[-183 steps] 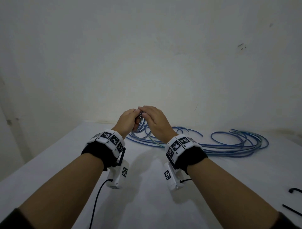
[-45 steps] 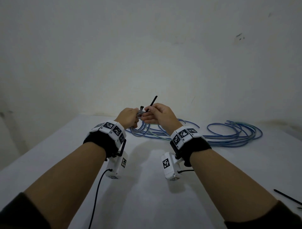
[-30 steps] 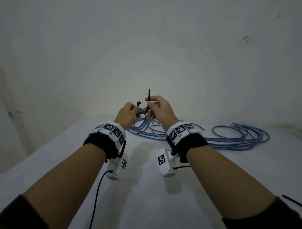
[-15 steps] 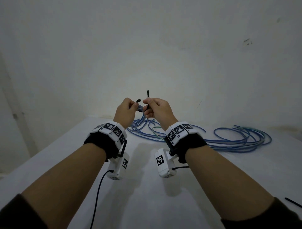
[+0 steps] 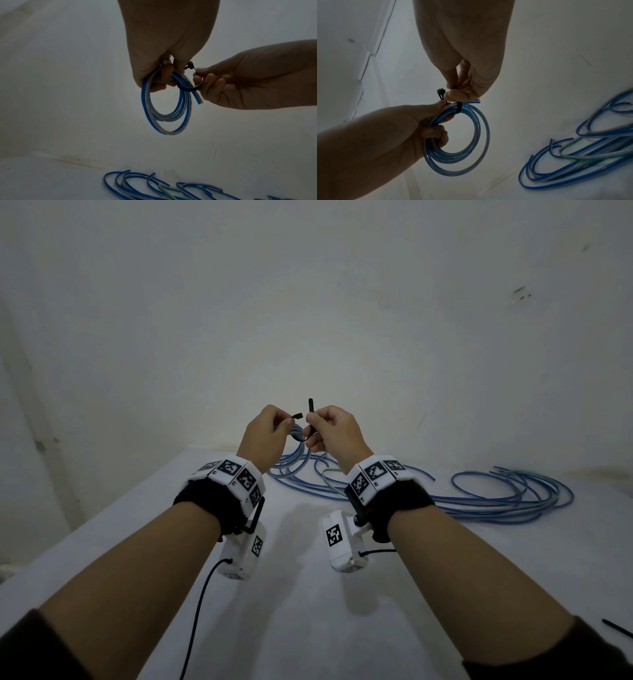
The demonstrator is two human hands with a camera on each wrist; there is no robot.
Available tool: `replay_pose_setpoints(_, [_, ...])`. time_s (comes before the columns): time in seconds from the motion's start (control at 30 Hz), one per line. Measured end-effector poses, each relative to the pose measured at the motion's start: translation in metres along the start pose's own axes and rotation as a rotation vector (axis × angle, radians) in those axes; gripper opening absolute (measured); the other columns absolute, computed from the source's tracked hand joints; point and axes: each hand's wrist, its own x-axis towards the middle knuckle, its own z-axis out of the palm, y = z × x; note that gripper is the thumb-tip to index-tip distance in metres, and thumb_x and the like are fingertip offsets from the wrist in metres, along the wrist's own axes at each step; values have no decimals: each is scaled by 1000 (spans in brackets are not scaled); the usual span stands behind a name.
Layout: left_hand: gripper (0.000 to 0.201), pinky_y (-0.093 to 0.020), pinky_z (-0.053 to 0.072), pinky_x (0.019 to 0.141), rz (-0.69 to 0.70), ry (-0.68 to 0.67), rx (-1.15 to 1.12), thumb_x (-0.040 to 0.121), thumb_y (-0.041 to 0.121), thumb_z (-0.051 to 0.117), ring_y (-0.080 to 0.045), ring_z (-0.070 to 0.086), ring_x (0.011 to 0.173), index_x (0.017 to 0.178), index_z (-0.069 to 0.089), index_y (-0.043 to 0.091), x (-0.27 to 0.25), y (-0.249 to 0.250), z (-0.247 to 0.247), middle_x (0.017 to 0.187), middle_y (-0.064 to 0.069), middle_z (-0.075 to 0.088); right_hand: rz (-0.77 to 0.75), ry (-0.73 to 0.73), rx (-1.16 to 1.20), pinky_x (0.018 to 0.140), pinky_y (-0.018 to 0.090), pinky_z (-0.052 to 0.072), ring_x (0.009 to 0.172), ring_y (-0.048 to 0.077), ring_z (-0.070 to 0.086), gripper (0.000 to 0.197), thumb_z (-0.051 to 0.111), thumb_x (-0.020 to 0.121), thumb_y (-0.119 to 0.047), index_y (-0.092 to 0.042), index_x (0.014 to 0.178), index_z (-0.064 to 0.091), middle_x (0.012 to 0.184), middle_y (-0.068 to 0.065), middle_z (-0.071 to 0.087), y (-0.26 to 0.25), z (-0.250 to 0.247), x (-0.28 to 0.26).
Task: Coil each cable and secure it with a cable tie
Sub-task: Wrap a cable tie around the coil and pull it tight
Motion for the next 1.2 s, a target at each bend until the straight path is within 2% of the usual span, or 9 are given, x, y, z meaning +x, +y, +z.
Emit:
replay_pose_setpoints(0.13, [12,-24,35,74,-45,42,-30,95,15,48,-16,50,83,99,54,5,3,-2,-1,91,-1,56,15,-30,-3,48,20,45,45,8,51,10,54,93,-8,-6,84,55,69,6,62,-2,1,-4])
replay_pose_setpoints(0.2, [7,-27,36,72,-84,50,-72,95,16,49,-19,50,81,95,52,10,4,-5,0,92,-4,58,7,-50,30,48,20,44,45,8,51,2,55,92,-8,-6,93,56,69,6,62,-4,1,-6])
replay_pose_setpoints(0.23, [5,-29,37,71,-98,49,-89,95,16,49,-20,51,79,94,51,11,4,-6,0,92,-5,59,4,-54,46,48,21,44,46,8,51,5,56,92,-7,-7,97,55,69,7,62,-5,1,-6])
replay_pose_setpoints(0.3, [2,-30,38,70,-111,49,-112,95,16,49,-20,52,78,94,50,14,4,-7,0,90,-5,59,9,-68,55,48,21,44,46,9,51,2,56,92,-6,-8,93,54,69,7,61,-6,1,-7])
replay_pose_setpoints(0.43, [3,-31,40,72,-106,46,-104,94,16,51,-18,52,79,93,51,13,3,-7,0,91,-5,59,58,-73,26,46,18,45,43,6,50,11,55,93,-7,-7,82,55,68,7,61,-3,3,-9])
replay_pose_setpoints(0.57, [3,-31,42,75,-89,19,-84,94,15,51,-18,52,83,92,52,13,1,-8,1,91,-3,58,82,-55,72,44,18,45,41,6,50,10,52,94,-7,-6,85,55,66,7,59,0,1,-10])
replay_pose_setpoints(0.67, [2,-31,42,74,-95,-1,-82,93,15,52,-17,53,84,92,52,13,0,-8,3,87,0,57,99,-29,89,44,18,46,41,7,51,15,52,94,-6,-5,80,55,66,8,59,2,-1,-9])
replay_pose_setpoints(0.83, [2,-29,40,72,-107,-39,-68,93,15,52,-10,53,72,94,53,15,-1,-9,8,82,-1,58,161,8,105,43,17,46,38,6,51,18,51,94,-5,-4,76,54,67,11,58,5,-4,-10])
replay_pose_setpoints(1.2, [4,-31,42,73,-88,-47,-26,93,16,52,-17,50,79,90,54,13,1,-15,10,83,2,56,161,-5,104,41,16,46,36,5,52,18,51,94,-4,-4,77,54,66,11,56,6,-3,-11])
